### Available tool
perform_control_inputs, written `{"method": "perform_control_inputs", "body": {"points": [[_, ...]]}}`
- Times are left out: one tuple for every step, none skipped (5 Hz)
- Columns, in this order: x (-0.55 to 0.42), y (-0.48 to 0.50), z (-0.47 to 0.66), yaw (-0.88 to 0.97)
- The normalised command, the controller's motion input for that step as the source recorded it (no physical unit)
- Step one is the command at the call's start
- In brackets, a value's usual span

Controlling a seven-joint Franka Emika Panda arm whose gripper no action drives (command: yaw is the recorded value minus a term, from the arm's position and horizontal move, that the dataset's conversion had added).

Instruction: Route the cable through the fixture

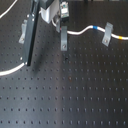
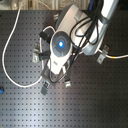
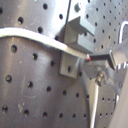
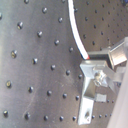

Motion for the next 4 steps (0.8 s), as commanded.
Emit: {"method": "perform_control_inputs", "body": {"points": [[-0.052,-0.058,-0.33,0.00],[-0.017,-0.010,-0.22,0.00],[0.001,-0.001,-0.10,-0.05],[0.001,-0.001,-0.16,-0.10]]}}
